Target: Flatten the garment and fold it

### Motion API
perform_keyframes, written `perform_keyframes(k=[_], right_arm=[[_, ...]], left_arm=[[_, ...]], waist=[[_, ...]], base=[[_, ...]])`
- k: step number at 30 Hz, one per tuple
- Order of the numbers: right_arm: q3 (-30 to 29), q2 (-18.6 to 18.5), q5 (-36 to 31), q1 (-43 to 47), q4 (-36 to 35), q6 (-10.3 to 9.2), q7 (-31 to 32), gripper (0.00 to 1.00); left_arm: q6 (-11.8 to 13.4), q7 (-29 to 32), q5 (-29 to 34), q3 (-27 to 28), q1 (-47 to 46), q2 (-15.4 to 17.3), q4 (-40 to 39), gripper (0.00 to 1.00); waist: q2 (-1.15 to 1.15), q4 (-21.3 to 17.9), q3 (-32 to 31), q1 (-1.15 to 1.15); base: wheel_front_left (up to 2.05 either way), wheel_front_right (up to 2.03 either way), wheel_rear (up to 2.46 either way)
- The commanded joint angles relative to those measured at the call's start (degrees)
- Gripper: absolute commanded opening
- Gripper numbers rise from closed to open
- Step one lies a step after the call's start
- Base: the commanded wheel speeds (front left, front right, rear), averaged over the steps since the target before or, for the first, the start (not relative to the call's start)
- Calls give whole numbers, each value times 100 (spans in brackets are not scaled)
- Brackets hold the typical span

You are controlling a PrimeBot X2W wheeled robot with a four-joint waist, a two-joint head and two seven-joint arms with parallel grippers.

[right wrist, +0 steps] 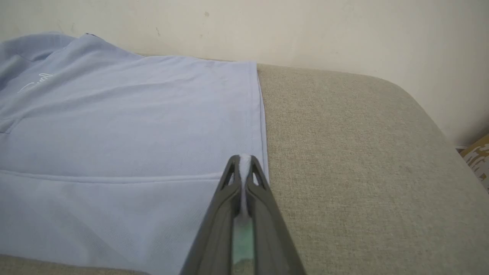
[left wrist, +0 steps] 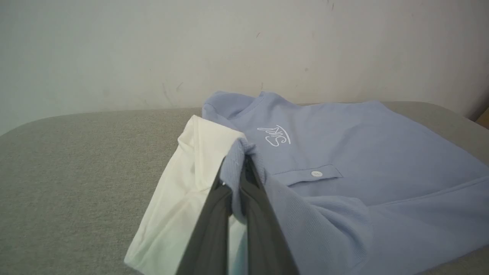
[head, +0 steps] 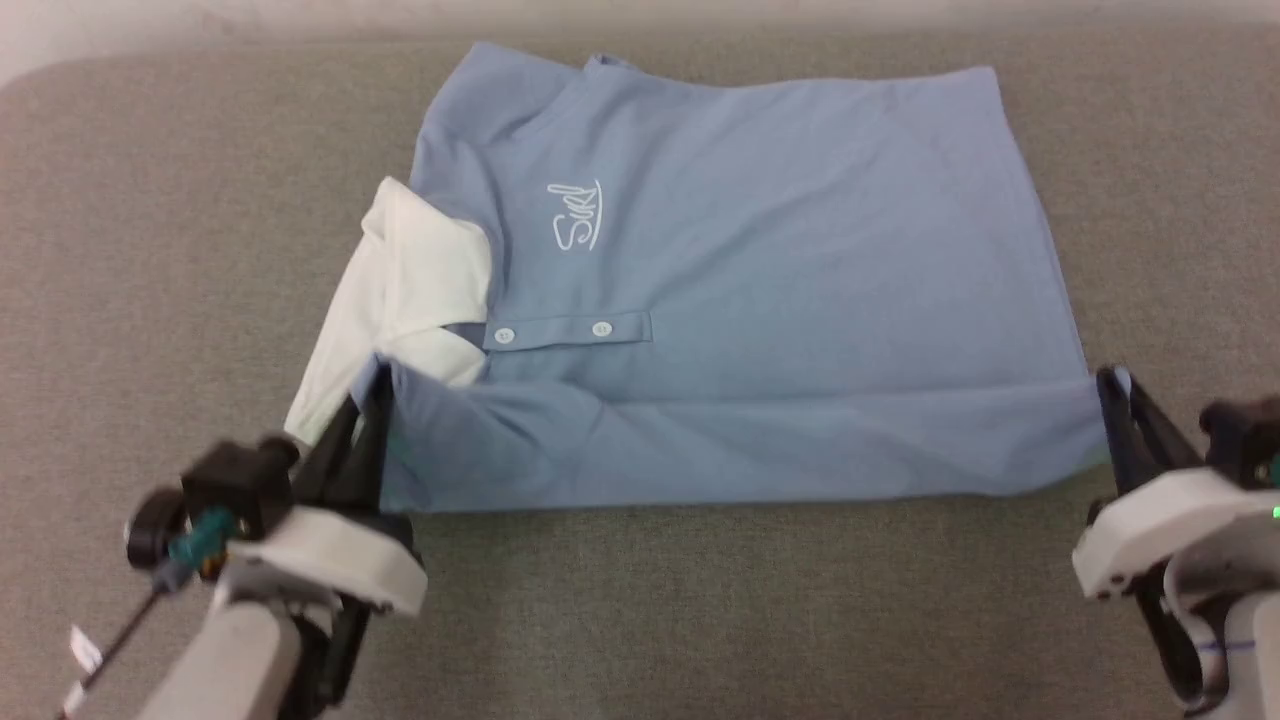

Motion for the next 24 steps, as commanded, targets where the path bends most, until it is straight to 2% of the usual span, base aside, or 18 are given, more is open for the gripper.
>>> perform_keyframes(k=[1,7,11,19,24], right_arm=[[34,-66,-28,-215,16,-12,42,0],[169,-193,-40,-982,280,-12,477,0],[207,-276,-47,-1414,501,-12,717,0],[276,-304,-50,-2085,887,-12,1161,0],[357,-318,54,-2409,1170,-12,1747,0]], left_arm=[[-64,46,52,10,-275,71,62,0],[-328,482,-16,78,-1154,304,425,0],[-331,805,-60,126,-1556,387,509,0],[-453,1769,-464,195,-1995,574,909,0],[-532,2612,-860,127,-1974,612,1167,0]], waist=[[0,-55,183,-1],[0,-159,627,-1],[0,-200,899,-1],[0,-283,1331,-1],[0,-320,1466,-1]], base=[[0,0,0],[0,0,0],[0,0,0],[0,0,0],[0,0,0]])
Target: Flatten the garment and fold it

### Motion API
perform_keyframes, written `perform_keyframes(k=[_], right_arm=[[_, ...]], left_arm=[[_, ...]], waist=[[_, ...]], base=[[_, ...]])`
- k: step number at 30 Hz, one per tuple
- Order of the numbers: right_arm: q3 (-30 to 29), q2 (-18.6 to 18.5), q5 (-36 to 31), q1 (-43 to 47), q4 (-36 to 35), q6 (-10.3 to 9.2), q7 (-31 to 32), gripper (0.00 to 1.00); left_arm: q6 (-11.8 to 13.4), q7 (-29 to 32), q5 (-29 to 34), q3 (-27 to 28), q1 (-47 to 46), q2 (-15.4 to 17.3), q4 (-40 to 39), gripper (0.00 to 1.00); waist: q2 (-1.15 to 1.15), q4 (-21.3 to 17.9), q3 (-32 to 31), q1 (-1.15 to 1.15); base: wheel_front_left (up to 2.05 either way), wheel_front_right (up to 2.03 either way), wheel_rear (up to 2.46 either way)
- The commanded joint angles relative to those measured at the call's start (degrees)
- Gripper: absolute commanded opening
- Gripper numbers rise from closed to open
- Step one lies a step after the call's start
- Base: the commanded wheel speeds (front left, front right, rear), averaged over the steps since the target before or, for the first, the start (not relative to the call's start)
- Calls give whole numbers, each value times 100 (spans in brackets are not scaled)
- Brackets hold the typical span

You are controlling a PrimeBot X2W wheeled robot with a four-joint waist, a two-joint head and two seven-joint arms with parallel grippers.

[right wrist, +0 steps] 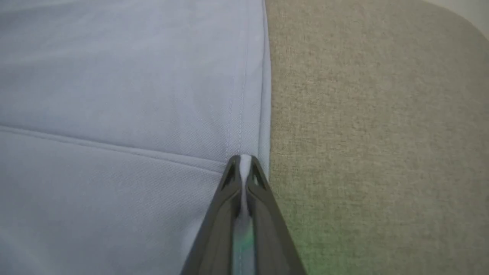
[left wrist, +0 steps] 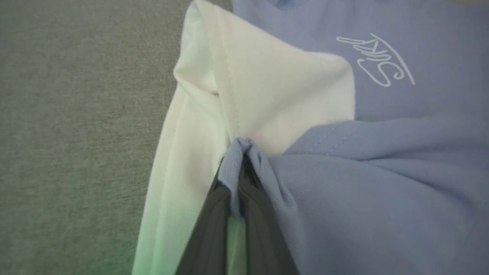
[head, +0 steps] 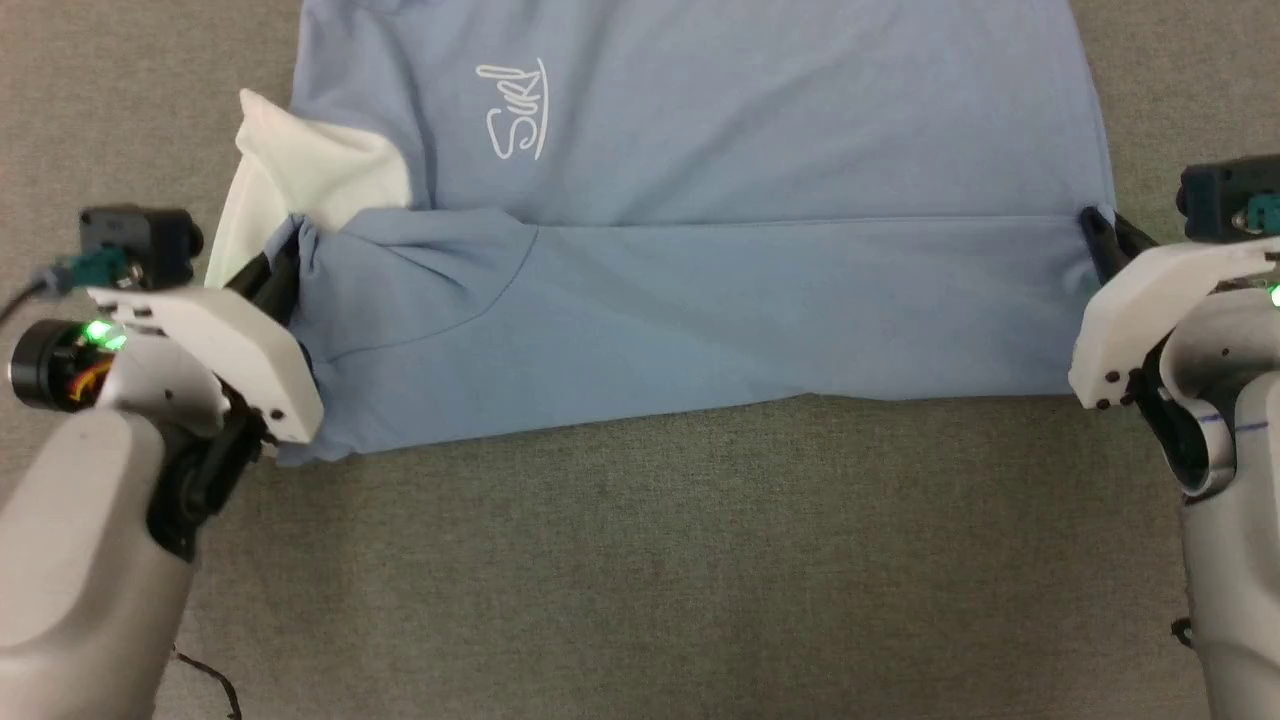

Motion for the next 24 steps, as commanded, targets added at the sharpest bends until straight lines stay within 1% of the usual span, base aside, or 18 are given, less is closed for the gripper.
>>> perform_keyframes(k=[1,4,5,6,7,8,10,12,16,20,24], right_arm=[[-10,6,85,-115,121,-12,323,0],[-67,46,223,-179,215,-12,972,0],[-117,62,267,-189,201,-12,1117,0],[-159,73,293,-186,175,-12,1231,5],[-204,93,324,-169,135,-12,1308,48],[-261,126,353,-138,85,-12,1362,100],[-383,194,386,-43,-20,-12,1394,100],[-458,235,393,87,-147,-12,1276,100],[-494,312,351,443,-444,-12,667,100],[-517,386,382,912,-718,-12,-82,100],[-600,488,385,1383,-966,-12,-980,100]], left_arm=[[-28,409,-182,-72,64,-7,166,0],[26,772,-434,-54,142,-57,110,0],[57,797,-467,-38,164,-70,69,38],[90,770,-473,-21,186,-83,21,74],[126,684,-458,6,210,-98,-33,100],[166,531,-400,37,231,-102,-93,100],[283,37,-169,117,280,-95,-209,100],[463,-524,36,226,384,-156,-282,100],[823,-1465,344,383,795,-301,-490,100],[1039,-2047,481,369,1358,-500,-816,100],[1150,-2293,470,274,1882,-699,-1016,100]], waist=[[0,-48,84,0],[0,-38,63,0],[0,-24,38,0],[0,-9,2,0],[0,6,-44,0],[0,20,-95,0],[0,49,-218,0],[0,85,-367,0],[0,135,-701,0],[0,203,-1009,0],[0,253,-1247,0]], base=[[0,0,0],[0,0,0],[0,0,0],[0,0,0],[0,0,0],[0,0,0],[0,0,0],[0,0,0],[0,0,0],[0,0,0],[0,0,0]])
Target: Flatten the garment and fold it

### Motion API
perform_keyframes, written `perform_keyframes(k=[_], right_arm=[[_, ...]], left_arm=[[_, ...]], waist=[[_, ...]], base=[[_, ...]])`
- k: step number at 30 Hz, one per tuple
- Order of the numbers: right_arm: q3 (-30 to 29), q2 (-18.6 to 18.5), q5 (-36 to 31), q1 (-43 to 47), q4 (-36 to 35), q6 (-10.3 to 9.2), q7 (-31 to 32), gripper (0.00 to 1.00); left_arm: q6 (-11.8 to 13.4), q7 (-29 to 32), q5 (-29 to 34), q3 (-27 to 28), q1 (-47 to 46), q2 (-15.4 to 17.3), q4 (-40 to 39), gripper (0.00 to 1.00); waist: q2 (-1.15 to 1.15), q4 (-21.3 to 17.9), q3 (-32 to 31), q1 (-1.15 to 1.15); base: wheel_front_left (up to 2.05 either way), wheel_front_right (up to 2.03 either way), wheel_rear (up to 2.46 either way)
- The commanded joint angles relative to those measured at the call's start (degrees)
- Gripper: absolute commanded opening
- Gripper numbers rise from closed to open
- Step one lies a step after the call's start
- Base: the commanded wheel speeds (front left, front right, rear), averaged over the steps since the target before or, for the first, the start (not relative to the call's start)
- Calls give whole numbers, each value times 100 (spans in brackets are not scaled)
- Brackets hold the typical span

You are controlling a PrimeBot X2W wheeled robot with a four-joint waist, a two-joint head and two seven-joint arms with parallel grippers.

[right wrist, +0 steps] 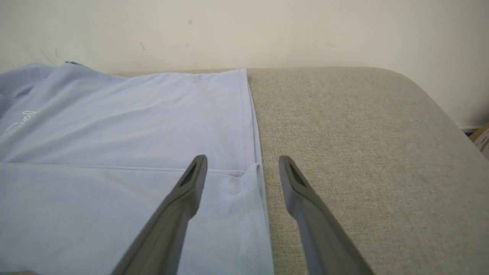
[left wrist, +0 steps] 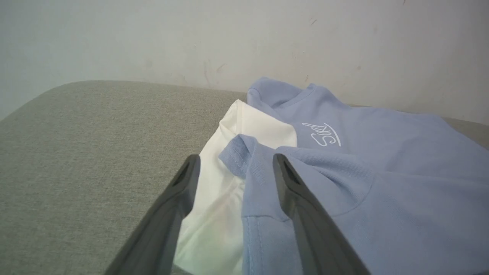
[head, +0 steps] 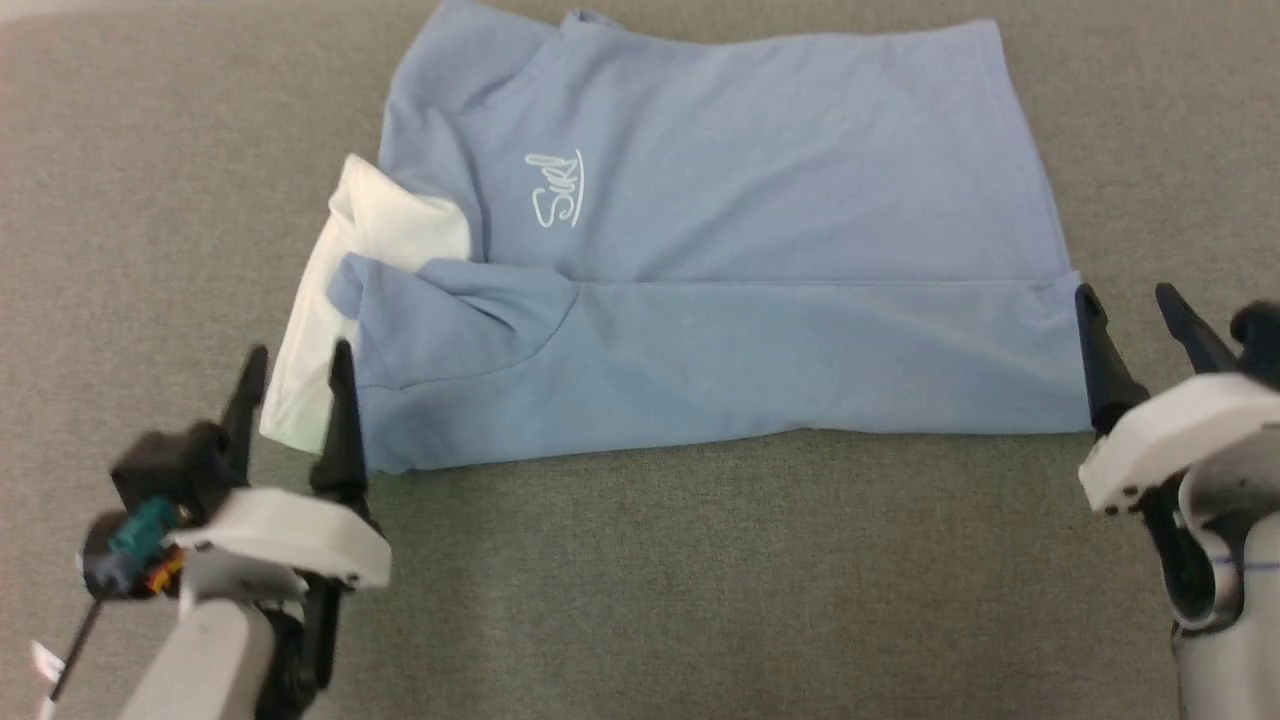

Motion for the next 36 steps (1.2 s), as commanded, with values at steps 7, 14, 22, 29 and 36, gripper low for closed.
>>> perform_keyframes(k=[7,14,22,29,36], right_arm=[[-3,238,86,690,-151,-9,-1420,100],[153,306,224,936,-50,-9,-2360,100],[387,310,368,948,160,-9,-2500,100],[429,311,406,909,188,-9,-2561,100],[335,311,184,758,292,-9,-2536,100]], left_arm=[[281,-11,-83,-119,601,-288,52,100],[617,744,-475,-50,755,-431,335,100],[895,1490,-972,195,687,-477,509,100],[888,1792,-1166,221,628,-454,540,37],[730,1642,-1111,140,551,-443,536,0]], waist=[[0,21,-509,1],[0,-205,-577,1],[0,-505,-538,1],[0,-605,-497,1],[0,-511,-445,1]], base=[[0,0,0],[0,0,0],[0,0,0],[0,0,0],[0,0,0]])
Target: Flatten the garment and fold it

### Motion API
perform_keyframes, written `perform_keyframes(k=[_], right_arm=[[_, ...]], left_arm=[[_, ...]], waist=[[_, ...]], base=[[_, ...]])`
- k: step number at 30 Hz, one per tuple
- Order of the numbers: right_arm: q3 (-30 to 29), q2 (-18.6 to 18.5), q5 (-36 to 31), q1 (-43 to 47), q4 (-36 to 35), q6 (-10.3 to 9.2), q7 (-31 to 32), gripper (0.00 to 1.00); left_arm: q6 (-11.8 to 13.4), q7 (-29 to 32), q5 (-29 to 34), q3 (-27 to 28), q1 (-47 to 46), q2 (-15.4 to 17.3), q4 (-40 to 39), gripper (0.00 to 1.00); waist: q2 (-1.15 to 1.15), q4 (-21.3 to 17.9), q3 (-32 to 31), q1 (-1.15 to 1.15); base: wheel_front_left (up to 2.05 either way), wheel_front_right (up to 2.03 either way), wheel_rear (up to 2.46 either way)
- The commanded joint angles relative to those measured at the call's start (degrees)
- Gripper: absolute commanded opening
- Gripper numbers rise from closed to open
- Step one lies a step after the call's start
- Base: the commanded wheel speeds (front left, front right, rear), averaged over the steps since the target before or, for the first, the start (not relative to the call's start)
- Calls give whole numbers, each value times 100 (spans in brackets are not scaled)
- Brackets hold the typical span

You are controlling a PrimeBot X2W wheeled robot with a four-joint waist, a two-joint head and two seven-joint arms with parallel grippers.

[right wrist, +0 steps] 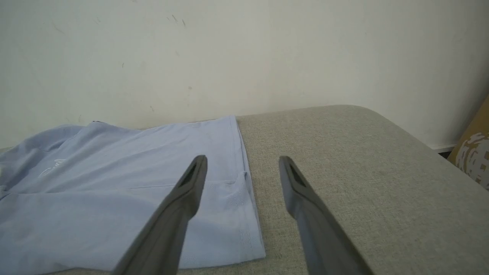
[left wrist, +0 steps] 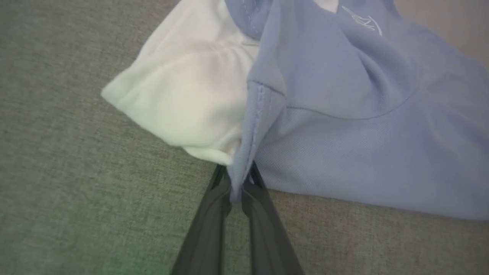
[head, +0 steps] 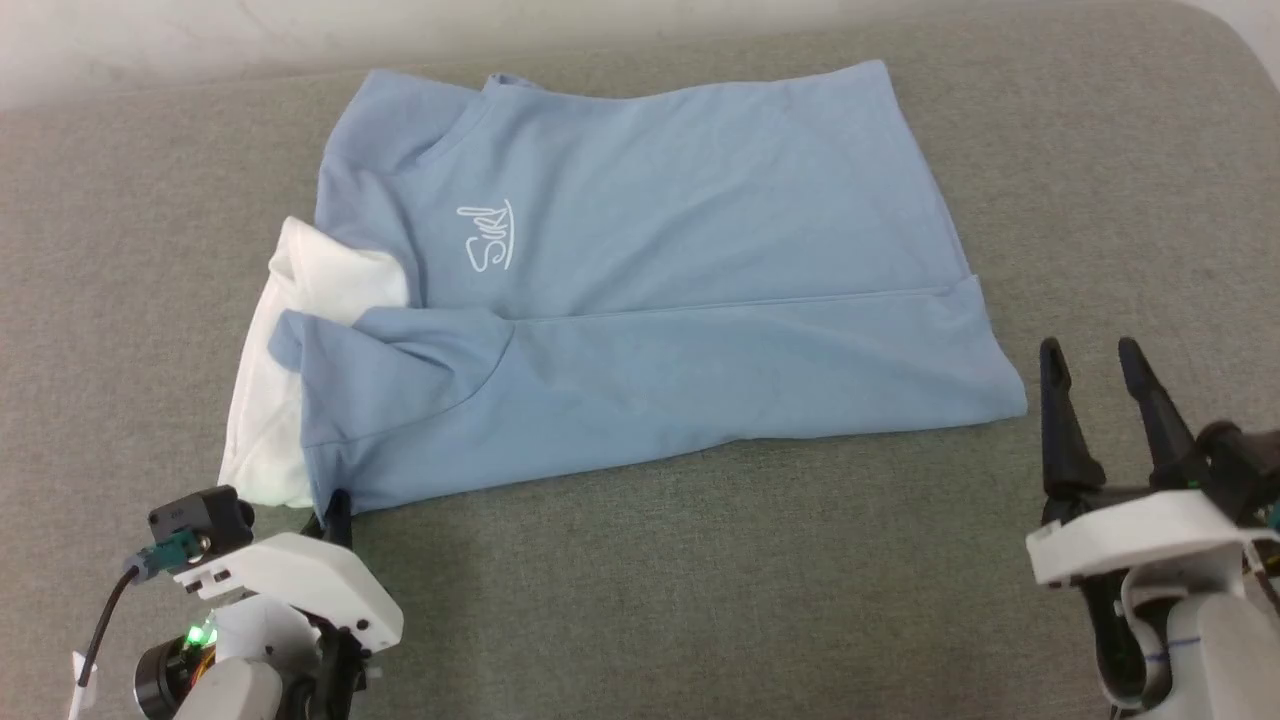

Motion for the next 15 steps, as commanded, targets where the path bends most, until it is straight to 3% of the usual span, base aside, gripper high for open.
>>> perform_keyframes(k=[1,5,15], right_arm=[[-55,15,-71,-166,39,-5,28,100],[-259,16,-155,-479,390,-5,619,100],[-481,16,-428,-1332,1367,-5,3765,100]], left_arm=[[-41,-39,13,-32,-75,-11,42,0],[-69,-111,30,-52,-99,-27,31,0],[-139,-161,65,-100,-210,18,56,0]], waist=[[0,39,28,0],[0,99,64,0],[0,148,181,0]], base=[[0,0,0],[0,0,0],[0,0,0]])
